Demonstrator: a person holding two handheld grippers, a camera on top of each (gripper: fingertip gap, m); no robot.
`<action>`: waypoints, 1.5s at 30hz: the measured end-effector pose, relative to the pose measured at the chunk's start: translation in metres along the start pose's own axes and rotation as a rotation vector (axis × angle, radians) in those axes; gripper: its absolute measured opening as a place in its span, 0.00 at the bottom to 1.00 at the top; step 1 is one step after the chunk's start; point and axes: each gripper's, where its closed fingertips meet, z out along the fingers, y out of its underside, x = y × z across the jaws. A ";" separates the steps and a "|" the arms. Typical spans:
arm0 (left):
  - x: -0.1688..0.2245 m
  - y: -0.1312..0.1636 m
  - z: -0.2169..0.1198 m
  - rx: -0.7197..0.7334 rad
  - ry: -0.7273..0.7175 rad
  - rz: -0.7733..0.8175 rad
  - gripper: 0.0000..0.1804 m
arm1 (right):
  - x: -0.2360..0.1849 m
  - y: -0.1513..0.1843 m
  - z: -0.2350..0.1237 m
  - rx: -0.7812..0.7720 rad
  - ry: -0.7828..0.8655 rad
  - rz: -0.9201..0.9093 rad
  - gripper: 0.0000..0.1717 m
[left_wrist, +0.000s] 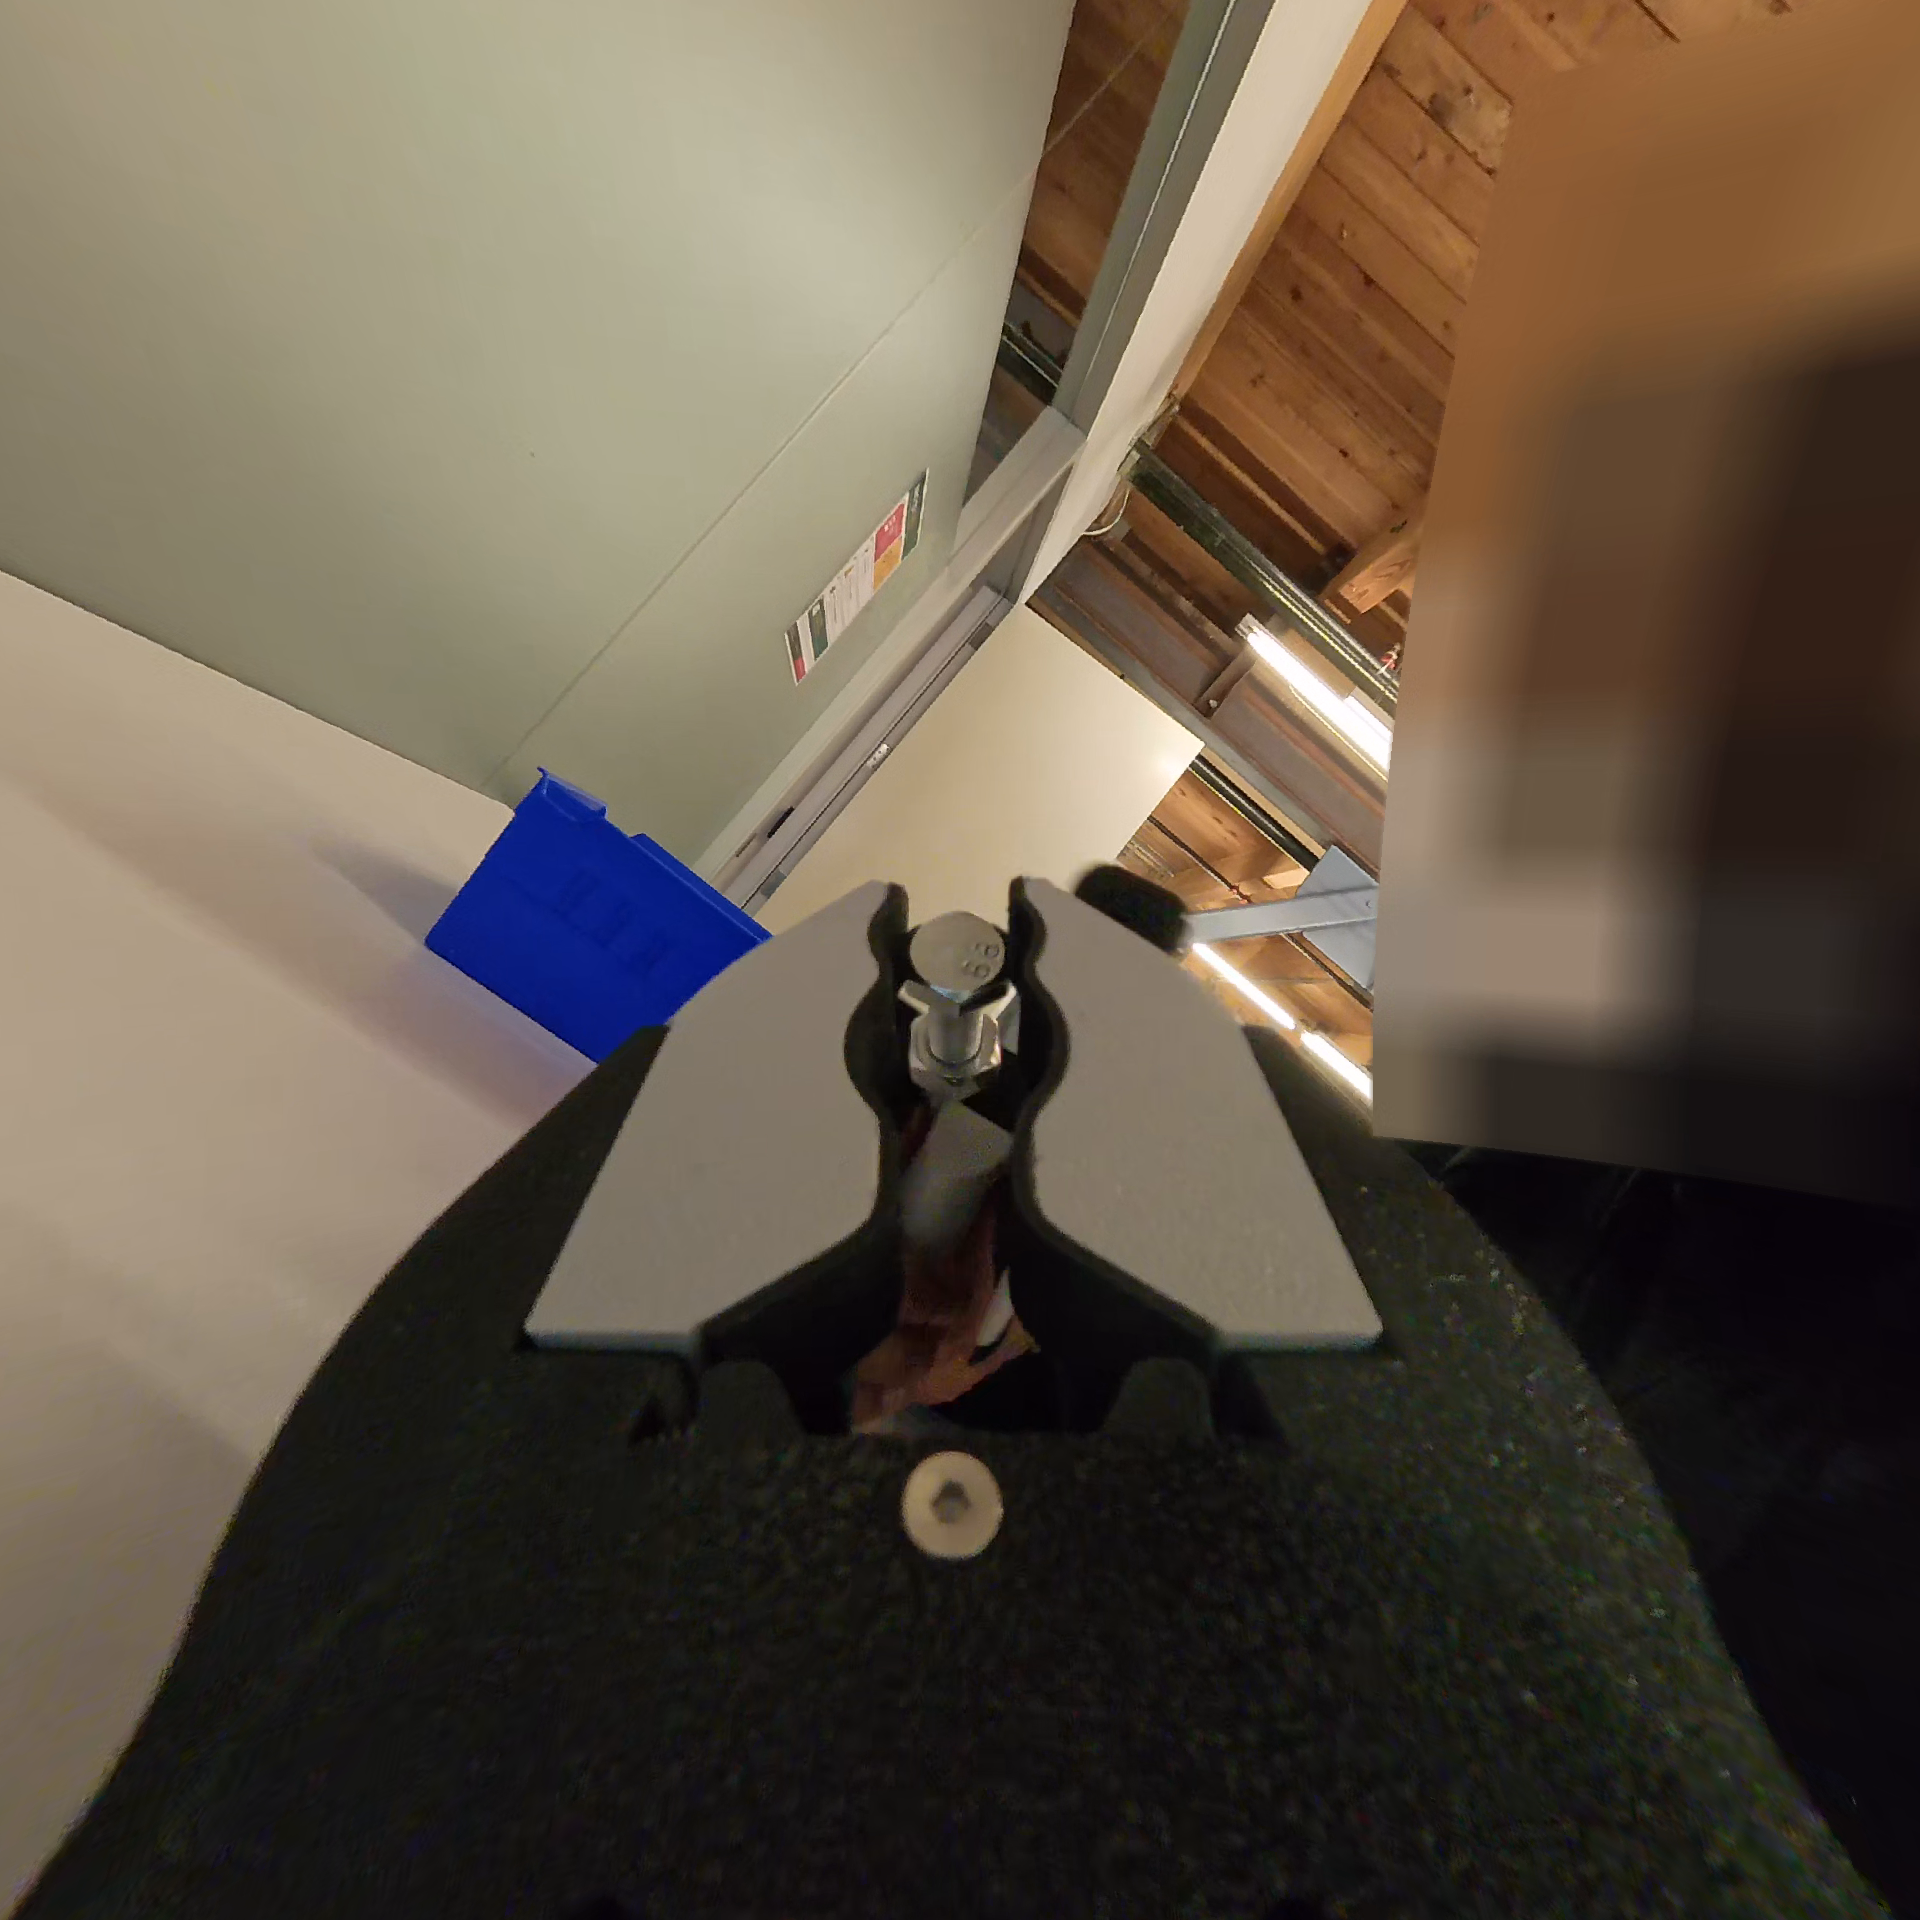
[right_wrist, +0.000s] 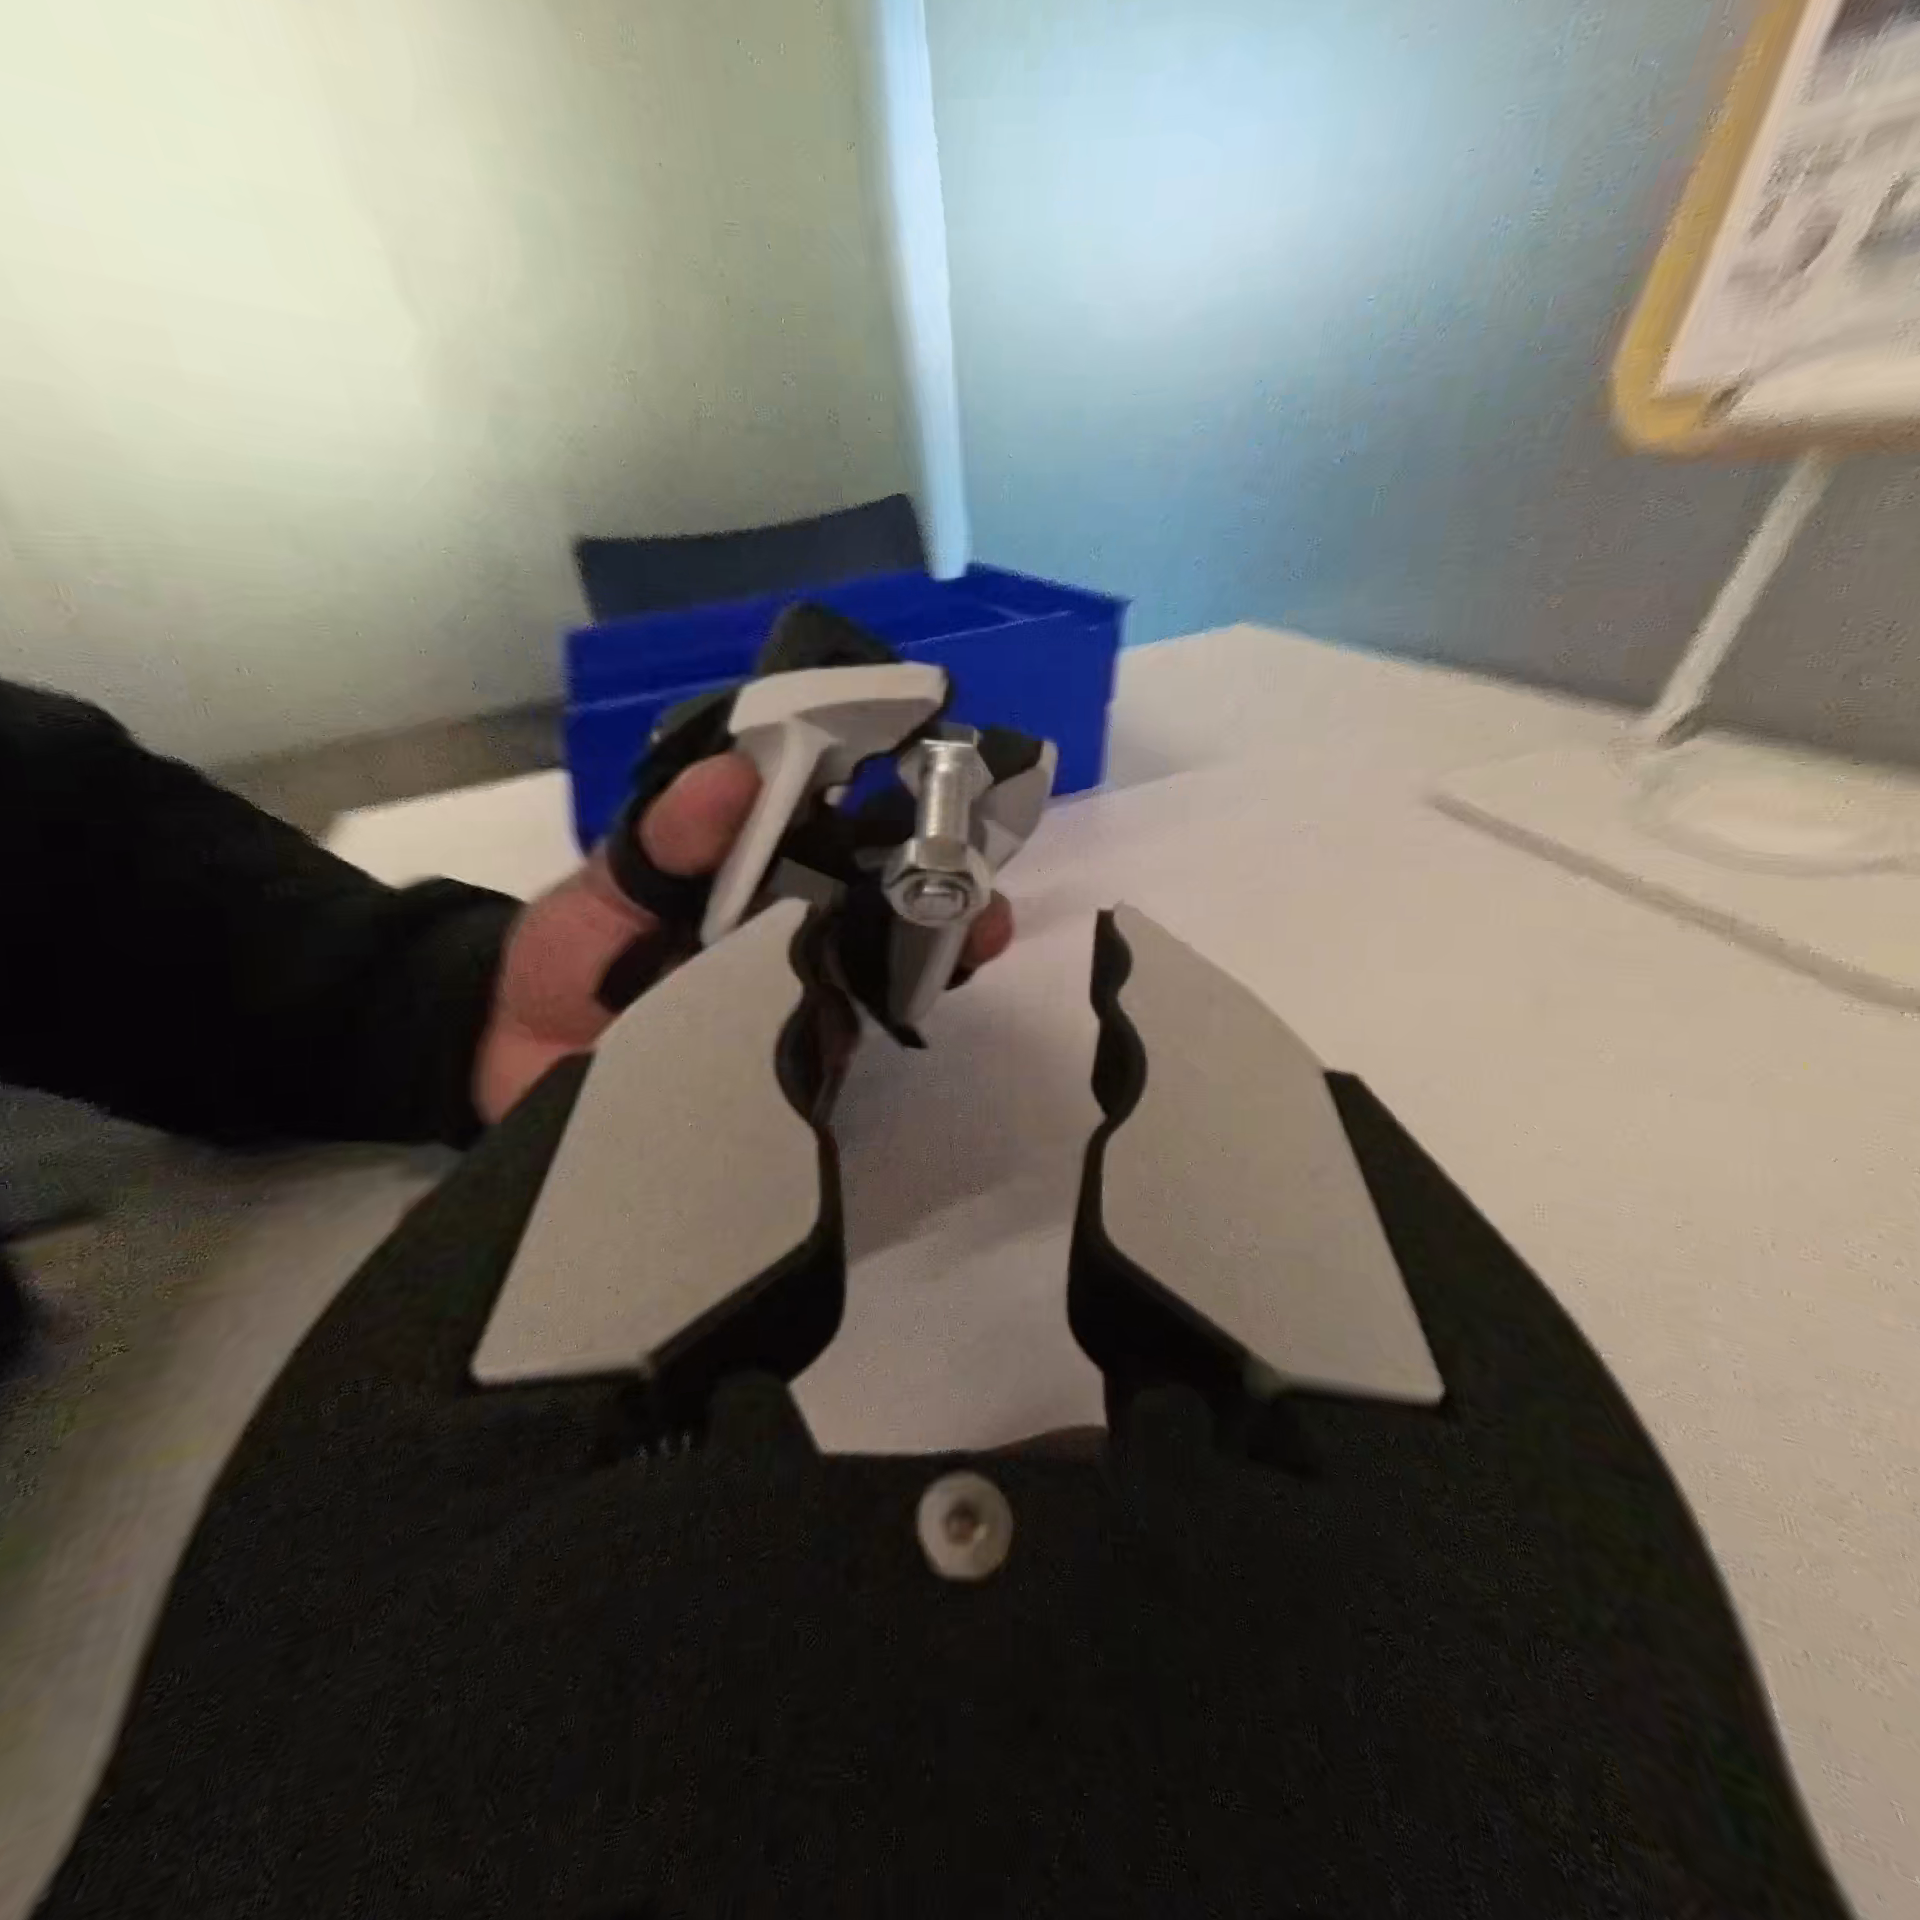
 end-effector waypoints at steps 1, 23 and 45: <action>-0.001 0.000 0.000 0.004 -0.002 -0.003 0.10 | 0.001 -0.002 -0.001 0.002 0.057 -0.131 0.28; 0.001 0.000 0.000 0.000 0.012 -0.009 0.09 | -0.004 -0.006 -0.001 0.056 -0.137 0.282 0.27; 0.001 0.003 0.002 -0.013 0.017 -0.014 0.10 | -0.005 -0.012 0.000 0.098 -0.386 0.871 0.11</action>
